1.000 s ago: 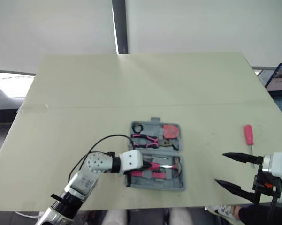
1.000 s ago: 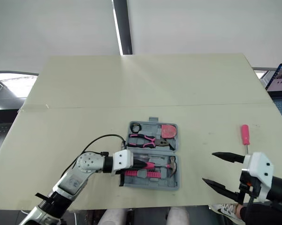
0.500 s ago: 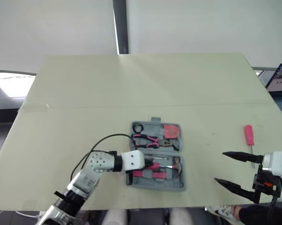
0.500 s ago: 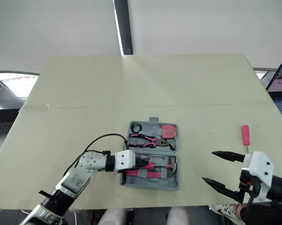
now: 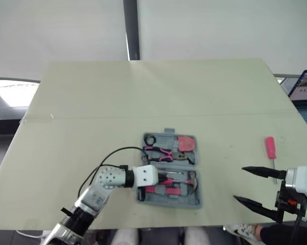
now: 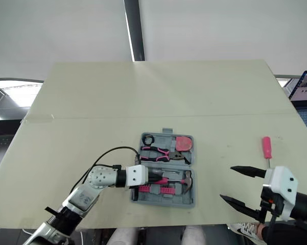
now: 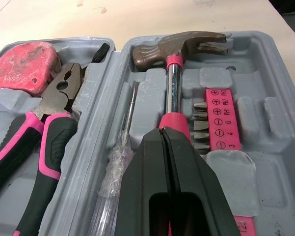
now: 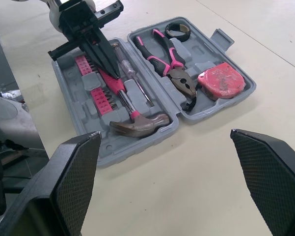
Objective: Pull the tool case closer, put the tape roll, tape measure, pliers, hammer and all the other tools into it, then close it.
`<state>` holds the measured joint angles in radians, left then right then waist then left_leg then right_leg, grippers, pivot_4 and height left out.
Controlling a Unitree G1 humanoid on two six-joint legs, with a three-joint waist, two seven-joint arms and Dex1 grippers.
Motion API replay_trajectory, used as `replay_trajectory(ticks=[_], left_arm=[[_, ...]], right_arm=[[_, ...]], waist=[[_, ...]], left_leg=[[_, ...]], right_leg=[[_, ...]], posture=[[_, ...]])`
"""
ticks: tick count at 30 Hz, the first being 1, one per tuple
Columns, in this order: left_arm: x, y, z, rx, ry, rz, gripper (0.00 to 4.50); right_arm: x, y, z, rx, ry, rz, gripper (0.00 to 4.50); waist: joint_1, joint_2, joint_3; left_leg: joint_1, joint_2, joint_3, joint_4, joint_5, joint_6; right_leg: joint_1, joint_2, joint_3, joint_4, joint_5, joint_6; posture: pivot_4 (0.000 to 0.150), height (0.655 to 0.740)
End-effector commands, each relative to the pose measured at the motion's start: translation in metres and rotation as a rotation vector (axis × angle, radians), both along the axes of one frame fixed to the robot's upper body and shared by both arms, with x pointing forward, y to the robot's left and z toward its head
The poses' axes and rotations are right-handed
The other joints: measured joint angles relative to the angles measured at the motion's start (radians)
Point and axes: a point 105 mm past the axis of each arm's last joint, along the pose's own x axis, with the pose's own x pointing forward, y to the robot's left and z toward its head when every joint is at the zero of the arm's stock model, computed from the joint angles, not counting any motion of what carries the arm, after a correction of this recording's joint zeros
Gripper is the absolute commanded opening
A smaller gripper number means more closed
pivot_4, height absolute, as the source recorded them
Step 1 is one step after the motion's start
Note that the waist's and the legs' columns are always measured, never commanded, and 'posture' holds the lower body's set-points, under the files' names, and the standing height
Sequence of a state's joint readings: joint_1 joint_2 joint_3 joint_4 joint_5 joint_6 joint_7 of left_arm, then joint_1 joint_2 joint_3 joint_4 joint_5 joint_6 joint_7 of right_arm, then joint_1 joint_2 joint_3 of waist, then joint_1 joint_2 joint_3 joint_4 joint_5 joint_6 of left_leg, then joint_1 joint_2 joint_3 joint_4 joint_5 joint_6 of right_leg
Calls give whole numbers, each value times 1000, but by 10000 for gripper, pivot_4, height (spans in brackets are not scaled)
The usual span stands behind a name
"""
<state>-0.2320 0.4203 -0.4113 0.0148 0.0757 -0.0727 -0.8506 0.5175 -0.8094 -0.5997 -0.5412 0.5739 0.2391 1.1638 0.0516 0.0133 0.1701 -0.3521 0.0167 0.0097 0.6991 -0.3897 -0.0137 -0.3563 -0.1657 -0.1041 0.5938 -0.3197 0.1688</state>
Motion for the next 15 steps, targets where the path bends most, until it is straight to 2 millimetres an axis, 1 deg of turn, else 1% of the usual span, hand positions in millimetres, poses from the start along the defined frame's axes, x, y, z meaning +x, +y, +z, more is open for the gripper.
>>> replay_trajectory(ticks=[1, 8, 11, 15], left_arm=[[-12, 7, -27, 81, 74, -2, 651], [-15, 8, -35, 83, 110, 15, 651], [-12, 7, -36, 53, 150, 48, 651], [-8, 6, -36, 57, 151, 50, 651]], right_arm=[[-1, -1, 11, -12, -47, -2, 45000], [-2, -1, 12, -10, -46, 3, 45000], [-2, 0, 13, -8, -46, 7, 45000], [-2, 0, 13, -7, -45, 10, 45000]], waist=[[0, 0, -4], [1, 1, -9], [2, 1, -11], [4, 1, -12]], left_leg=[[0, 0, 0, 0, 0, 0], [1, 0, 0, 0, 0, 0], [1, 0, 0, 0, 0, 0], [1, 0, 0, 0, 0, 0]], right_leg=[[0, 0, 0, 0, 0, 0], [1, 0, 0, -1, 0, 0], [1, 0, 0, -1, 0, 0], [2, 0, 0, -1, 0, 0]], posture=[[1500, 7373], [1500, 7373], [1500, 7373], [1500, 7373]])
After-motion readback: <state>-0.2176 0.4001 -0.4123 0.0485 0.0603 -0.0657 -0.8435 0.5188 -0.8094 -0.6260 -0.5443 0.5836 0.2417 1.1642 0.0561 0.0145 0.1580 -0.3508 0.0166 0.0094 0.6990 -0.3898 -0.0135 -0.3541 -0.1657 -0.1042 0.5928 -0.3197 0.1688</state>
